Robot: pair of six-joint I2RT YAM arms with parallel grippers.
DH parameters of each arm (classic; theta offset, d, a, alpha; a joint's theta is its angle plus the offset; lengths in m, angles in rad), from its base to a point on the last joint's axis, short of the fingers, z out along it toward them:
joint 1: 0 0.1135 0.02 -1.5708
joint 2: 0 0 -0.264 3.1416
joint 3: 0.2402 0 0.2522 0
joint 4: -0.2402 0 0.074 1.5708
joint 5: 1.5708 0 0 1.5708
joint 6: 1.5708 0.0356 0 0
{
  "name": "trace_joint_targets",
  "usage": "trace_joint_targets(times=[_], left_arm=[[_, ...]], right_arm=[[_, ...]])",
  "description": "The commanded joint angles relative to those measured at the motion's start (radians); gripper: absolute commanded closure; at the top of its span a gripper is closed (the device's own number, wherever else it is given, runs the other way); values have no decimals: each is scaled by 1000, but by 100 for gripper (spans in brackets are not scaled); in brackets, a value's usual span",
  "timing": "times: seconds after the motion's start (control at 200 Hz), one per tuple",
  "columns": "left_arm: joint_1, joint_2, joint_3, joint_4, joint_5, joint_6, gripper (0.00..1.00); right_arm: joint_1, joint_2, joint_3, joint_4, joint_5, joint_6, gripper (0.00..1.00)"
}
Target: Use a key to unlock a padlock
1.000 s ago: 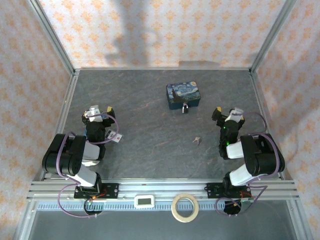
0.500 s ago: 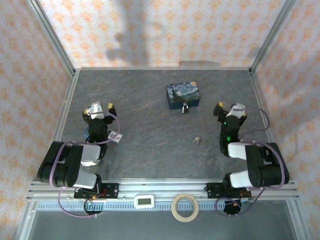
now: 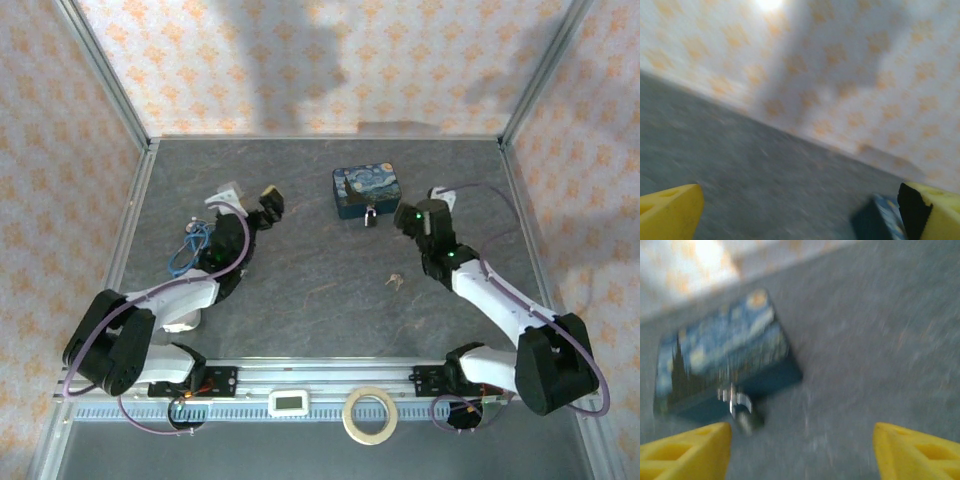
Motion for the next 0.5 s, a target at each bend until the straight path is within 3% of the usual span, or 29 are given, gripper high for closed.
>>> trace_joint_targets(times=[0.0, 0.175, 0.29, 0.495], left_arm=[[-37, 45, -8, 5, 57, -152, 1], [-60, 129, -5, 66, 121, -219, 1], [-61, 161, -8, 108, 133, -236, 1], [-61, 166, -1, 101, 163, -232, 1]], right_arm=[[40, 5, 18, -341, -91, 75, 35], [56, 27, -8, -421, -177, 80, 58], [56, 88, -25, -403, -191, 67, 65], [62, 203, -10, -370, -186, 48, 66]])
